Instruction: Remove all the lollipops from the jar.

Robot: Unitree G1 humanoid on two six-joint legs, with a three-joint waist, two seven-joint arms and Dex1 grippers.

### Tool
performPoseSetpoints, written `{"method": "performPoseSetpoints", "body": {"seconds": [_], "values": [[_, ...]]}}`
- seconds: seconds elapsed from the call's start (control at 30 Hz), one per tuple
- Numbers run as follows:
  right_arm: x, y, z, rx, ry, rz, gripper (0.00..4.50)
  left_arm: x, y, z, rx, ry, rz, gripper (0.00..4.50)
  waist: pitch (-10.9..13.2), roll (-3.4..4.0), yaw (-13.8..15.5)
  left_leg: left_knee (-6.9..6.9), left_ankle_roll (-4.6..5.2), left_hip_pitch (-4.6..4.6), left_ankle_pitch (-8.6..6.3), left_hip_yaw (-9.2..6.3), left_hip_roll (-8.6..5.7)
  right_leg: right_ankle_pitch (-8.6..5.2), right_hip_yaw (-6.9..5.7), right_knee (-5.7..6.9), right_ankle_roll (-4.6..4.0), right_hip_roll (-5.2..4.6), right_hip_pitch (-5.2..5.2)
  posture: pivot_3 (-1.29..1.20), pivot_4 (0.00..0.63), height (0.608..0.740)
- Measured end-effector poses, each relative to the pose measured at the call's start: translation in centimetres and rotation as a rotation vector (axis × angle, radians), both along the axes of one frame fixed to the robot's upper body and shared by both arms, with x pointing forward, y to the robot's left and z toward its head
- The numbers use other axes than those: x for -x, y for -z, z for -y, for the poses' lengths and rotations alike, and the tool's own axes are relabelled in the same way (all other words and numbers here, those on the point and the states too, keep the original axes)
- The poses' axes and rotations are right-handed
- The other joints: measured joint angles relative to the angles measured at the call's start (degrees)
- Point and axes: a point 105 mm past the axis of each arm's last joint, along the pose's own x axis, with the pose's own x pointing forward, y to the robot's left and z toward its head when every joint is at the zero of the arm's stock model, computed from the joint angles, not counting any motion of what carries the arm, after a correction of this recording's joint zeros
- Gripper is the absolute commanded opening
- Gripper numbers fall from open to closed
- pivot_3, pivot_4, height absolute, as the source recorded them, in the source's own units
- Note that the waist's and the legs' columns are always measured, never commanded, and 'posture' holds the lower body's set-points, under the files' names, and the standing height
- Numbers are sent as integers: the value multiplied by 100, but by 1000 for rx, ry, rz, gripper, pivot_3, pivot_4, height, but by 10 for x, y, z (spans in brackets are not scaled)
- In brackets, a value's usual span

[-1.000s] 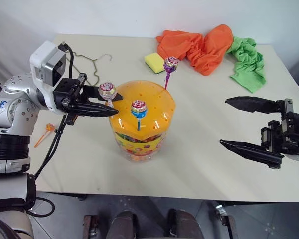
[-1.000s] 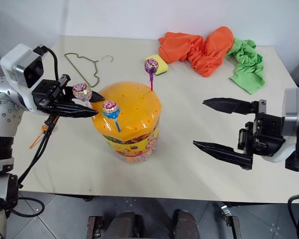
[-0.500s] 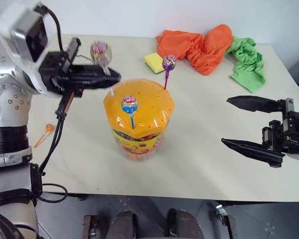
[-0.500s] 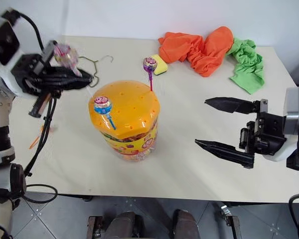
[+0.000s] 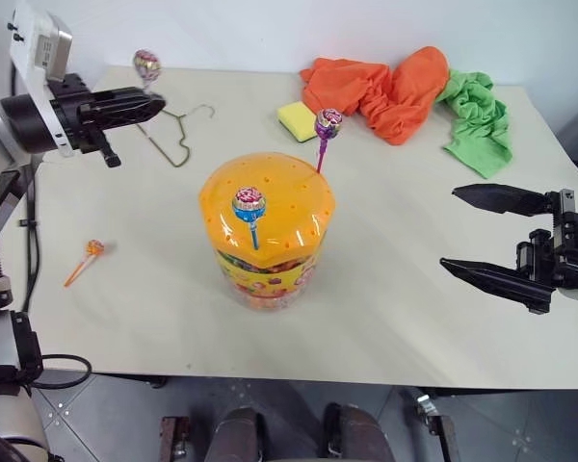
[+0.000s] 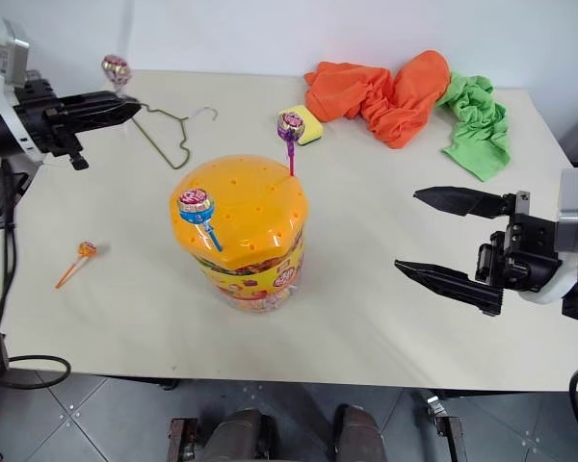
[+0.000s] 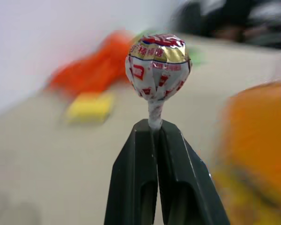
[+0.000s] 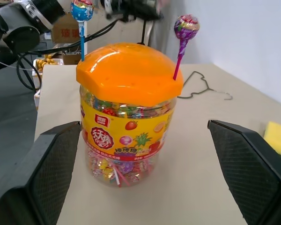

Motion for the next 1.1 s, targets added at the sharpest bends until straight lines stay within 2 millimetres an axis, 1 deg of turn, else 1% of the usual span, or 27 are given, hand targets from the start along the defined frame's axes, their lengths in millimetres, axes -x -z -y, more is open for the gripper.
{"method": "performPoseSetpoints", "body": {"seconds": [0.03, 0.1, 0.13, 0.17, 0.23, 0.27, 0.33, 0.43, 0.5, 0.57, 0.63, 0.7, 0.8, 0.93, 1.1], "values": [[-1, 0, 0, 2, -3, -1, 4500, -5, 10, -12, -5, -95, -67, 70, 0, 0, 2, 0, 0, 0, 0, 1, 0, 0, 1, 0, 0, 0, -1, 0, 150, 740], [-2, 1, -2, 7, -13, -3, 4500, -9, 34, -25, -45, -208, -184, 70, 0, 0, 3, 0, 0, 0, 0, 3, 0, 0, 1, 2, 0, 0, -1, 0, 150, 740], [-4, 1, -2, 9, -16, -4, 4500, -11, 49, -30, -75, -253, -250, 70, 0, 0, 6, 0, 0, 0, 0, 3, -1, 0, 1, 2, 0, 0, -1, 0, 150, 740], [-5, 1, -2, 10, -15, -1, 4500, -11, 65, -33, -105, -287, -316, 70, 0, 0, 9, 0, 0, 0, 0, 3, 0, 0, 0, 2, 0, 0, -2, 0, 150, 740], [-8, 0, -4, 11, -22, 6, 4500, -11, 90, -39, -160, -340, -420, 70, 1, -1, 11, 0, 0, -1, 0, 3, 0, 0, 0, 2, 0, 0, -2, 0, 150, 740], [-9, 0, -5, 12, -29, 6, 4500, -11, 97, -40, -180, -357, -448, 70, 2, -3, 11, 0, 0, -1, 0, 4, 0, 0, 0, 1, 0, 0, -3, 0, 150, 740], [-10, 0, -7, 15, -36, 11, 4500, -12, 107, -43, -183, -390, -500, 70, 2, -4, 13, 0, -1, -1, 0, 5, 0, 0, 0, 2, 0, 0, -3, 0, 150, 740], [-12, 1, -8, 14, -40, 6, 4500, -10, 126, -52, -233, -457, -602, 70, 2, -3, 2, -2, 0, -1, 0, 9, 0, 0, 0, 1, 0, 0, -5, 0, 150, 740], [-13, 2, -8, 14, -37, 0, 4500, -8, 136, -53, -277, -469, -646, 70, 2, -4, 6, -3, -1, -1, 0, 10, 0, 0, 0, 2, 0, 1, -6, 0, 150, 740], [-14, 2, -8, 13, -36, 0, 4500, -8, 141, -59, -284, -493, -676, 70, 2, -4, 6, -3, -1, -1, 0, 10, 0, 0, 0, 1, 0, 1, -6, 0, 150, 740], [-14, 2, -8, 11, -34, 1, 4500, -10, 142, -64, -289, -518, -690, 70, 2, -4, 10, -3, -1, -1, 0, 10, 0, 0, 0, 2, 0, 1, -6, 0, 150, 740], [-14, 2, -8, 7, -32, 1, 4500, -12, 141, -65, -289, -520, -698, 70, 2, -4, 16, -3, -1, -1, 0, 11, -1, 0, 0, 1, 0, 0, -6, 0, 150, 740], [-15, 2, -8, 1, -30, 5, 4500, -17, 143, -60, -268, -497, -708, 761, 3, -5, 14, -3, -1, -2, 0, 12, -1, 0, -1, 1, 0, 0, -6, 0, 150, 740], [-17, -2, -10, -2, -21, 31, 4500, -25, 145, -48, -242, -432, -712, 2001, 4, -8, 1, -2, -1, -2, 0, 14, 0, 0, 0, 2, 0, 0, -7, 0, 150, 740], [-18, -3, -9, -7, -7, 35, 4500, -28, 127, -43, -257, -392, -661, 3567, 6, -11, -8, -4, -1, -2, 0, 15, 0, 0, -1, 2, 0, 0, -9, 0, 150, 740]]}}
